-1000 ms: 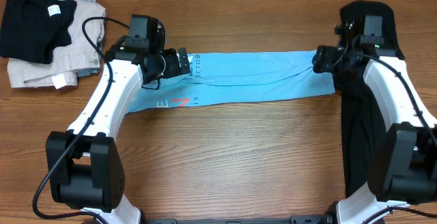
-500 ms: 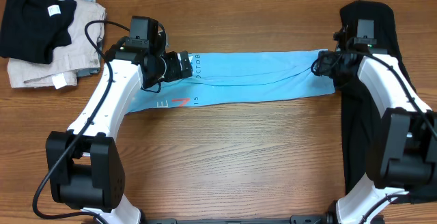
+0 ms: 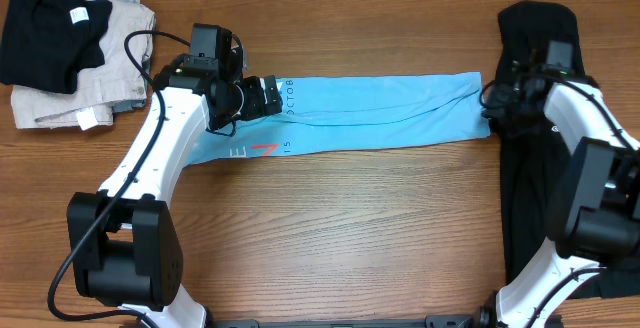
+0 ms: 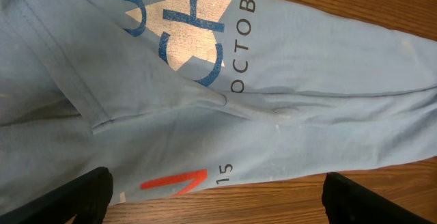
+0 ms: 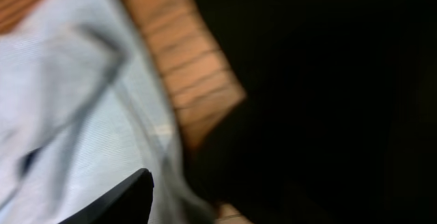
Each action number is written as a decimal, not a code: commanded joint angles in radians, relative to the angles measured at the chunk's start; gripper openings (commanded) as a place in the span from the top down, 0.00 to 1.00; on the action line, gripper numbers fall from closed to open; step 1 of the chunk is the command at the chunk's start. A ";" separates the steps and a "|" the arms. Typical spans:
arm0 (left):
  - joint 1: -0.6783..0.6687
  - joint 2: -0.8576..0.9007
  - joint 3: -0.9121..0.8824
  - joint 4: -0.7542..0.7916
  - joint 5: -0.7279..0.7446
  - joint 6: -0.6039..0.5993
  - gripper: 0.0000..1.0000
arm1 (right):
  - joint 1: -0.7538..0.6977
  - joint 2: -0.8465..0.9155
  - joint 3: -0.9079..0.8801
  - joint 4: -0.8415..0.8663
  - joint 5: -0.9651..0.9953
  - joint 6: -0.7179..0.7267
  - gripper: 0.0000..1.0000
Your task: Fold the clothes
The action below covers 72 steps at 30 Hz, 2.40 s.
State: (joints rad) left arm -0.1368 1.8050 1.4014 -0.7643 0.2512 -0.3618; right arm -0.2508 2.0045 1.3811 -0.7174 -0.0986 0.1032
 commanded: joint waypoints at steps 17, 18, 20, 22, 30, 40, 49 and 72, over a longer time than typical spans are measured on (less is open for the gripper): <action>0.006 -0.006 0.024 -0.045 0.008 0.071 0.00 | -0.051 0.008 0.185 -0.166 -0.122 -0.016 0.06; 0.011 -0.006 0.024 -0.051 0.008 0.071 0.00 | -0.026 0.008 0.238 -0.216 -0.124 -0.067 0.04; 0.015 -0.006 0.024 -0.055 0.008 0.071 0.00 | 0.003 0.008 0.258 -0.237 -0.124 -0.127 0.02; 0.019 -0.006 0.024 -0.063 0.009 0.096 0.00 | 0.034 0.008 0.257 -0.248 -0.123 -0.182 0.02; 0.089 -0.006 0.092 -0.134 0.028 0.160 0.00 | 0.149 0.076 0.247 -0.270 0.019 -0.229 0.07; 0.145 -0.006 0.235 -0.205 0.030 0.183 0.00 | 0.149 0.111 0.194 -0.231 0.118 -0.196 0.13; 0.167 -0.006 0.247 -0.218 0.030 0.183 0.00 | 0.149 0.117 0.119 -0.177 0.091 -0.124 0.23; 0.235 -0.006 0.365 -0.319 0.031 0.183 0.00 | 0.033 -0.019 0.181 -0.425 -0.037 -0.036 0.96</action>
State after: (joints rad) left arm 0.0925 1.8050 1.7382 -1.0782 0.2630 -0.2016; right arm -0.1768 2.1006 1.5166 -1.1145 -0.1345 0.0711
